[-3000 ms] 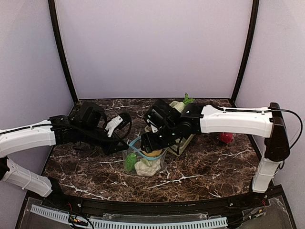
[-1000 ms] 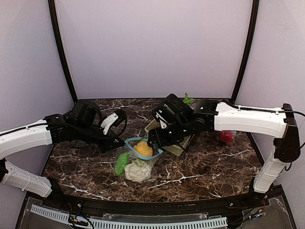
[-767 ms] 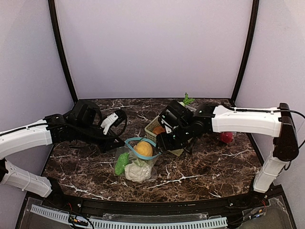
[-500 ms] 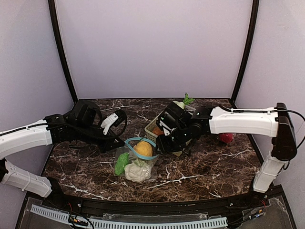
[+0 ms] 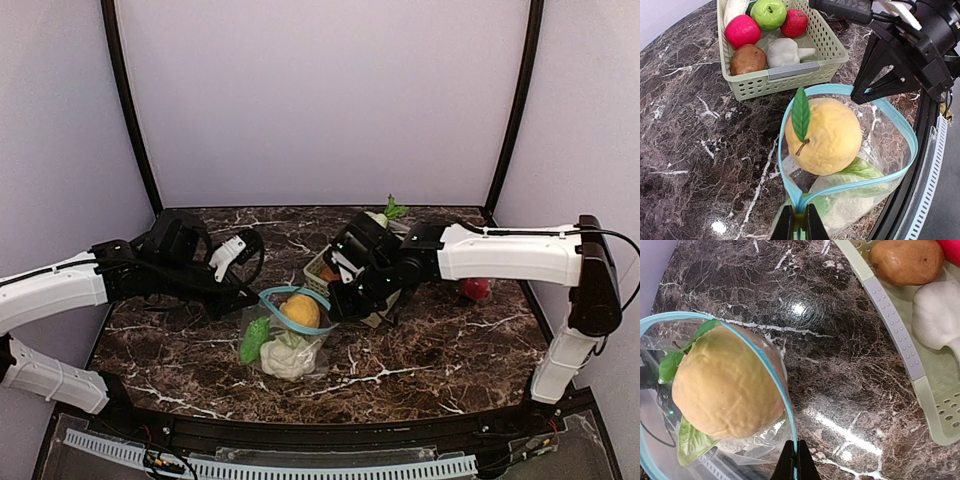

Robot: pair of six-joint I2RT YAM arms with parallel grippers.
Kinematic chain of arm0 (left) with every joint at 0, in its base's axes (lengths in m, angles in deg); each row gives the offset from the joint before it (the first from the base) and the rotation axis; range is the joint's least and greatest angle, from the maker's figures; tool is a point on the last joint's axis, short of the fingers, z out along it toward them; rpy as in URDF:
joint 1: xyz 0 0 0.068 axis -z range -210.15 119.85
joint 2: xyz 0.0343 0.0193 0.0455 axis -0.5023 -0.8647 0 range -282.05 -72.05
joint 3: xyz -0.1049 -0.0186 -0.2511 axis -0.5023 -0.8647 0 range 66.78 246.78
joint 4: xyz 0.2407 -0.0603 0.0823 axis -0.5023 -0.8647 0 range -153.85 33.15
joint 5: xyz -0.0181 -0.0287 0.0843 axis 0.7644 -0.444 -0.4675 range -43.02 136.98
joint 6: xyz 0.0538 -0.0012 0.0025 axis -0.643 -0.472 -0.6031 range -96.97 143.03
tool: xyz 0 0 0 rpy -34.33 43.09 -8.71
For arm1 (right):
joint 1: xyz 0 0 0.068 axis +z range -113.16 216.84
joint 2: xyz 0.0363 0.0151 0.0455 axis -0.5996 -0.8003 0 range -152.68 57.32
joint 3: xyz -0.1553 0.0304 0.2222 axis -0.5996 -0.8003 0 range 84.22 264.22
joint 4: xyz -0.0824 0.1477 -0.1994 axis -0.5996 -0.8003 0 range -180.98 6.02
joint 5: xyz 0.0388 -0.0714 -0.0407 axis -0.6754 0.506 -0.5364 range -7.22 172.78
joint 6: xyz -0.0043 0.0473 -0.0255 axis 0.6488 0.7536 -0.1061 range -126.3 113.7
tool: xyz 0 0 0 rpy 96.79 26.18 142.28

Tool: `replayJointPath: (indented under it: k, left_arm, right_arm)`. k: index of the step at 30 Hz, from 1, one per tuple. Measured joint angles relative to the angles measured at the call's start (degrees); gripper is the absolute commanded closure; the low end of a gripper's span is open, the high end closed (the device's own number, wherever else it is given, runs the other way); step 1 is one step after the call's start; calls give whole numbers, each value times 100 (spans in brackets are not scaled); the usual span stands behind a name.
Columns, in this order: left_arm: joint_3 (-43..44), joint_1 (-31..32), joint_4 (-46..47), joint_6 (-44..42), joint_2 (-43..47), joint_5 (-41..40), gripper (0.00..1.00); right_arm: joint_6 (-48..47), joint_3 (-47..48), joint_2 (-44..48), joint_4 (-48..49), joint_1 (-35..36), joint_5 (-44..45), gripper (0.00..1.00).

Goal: Place the food in the zip-top bag and seal the zipper
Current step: Adjust the zipper food storage bag at the center of the board, then adjust the fake vegetable in the zipper food storage bag.

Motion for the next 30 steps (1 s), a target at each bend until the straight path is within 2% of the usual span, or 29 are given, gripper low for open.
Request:
replayJointPath:
  k: [11, 19, 20, 22, 24, 27, 30]
  left_arm:
    - [-59, 0, 111, -83, 295, -101, 99]
    - [-57, 0, 284, -81, -31, 72, 99]
    - [-57, 0, 295, -81, -90, 101, 99]
    - [-57, 0, 321, -81, -240, 197, 99]
    - [-57, 0, 339, -81, -363, 278, 99]
    - [-57, 7, 345, -81, -452, 396, 99]
    - [-57, 59, 348, -81, -459, 466, 99]
  right_arm:
    - [-332, 592, 960, -402, 9, 584, 100]
    - [-302, 490, 737, -857, 13, 1036, 100]
    - [-291, 485, 695, -909, 13, 1119, 97]
    - [-264, 481, 621, -1005, 13, 1239, 88]
    - [-225, 455, 568, -1064, 13, 1281, 70]
    - [-267, 437, 533, -1102, 13, 1266, 39]
    - [-363, 411, 535, -988, 13, 1187, 18]
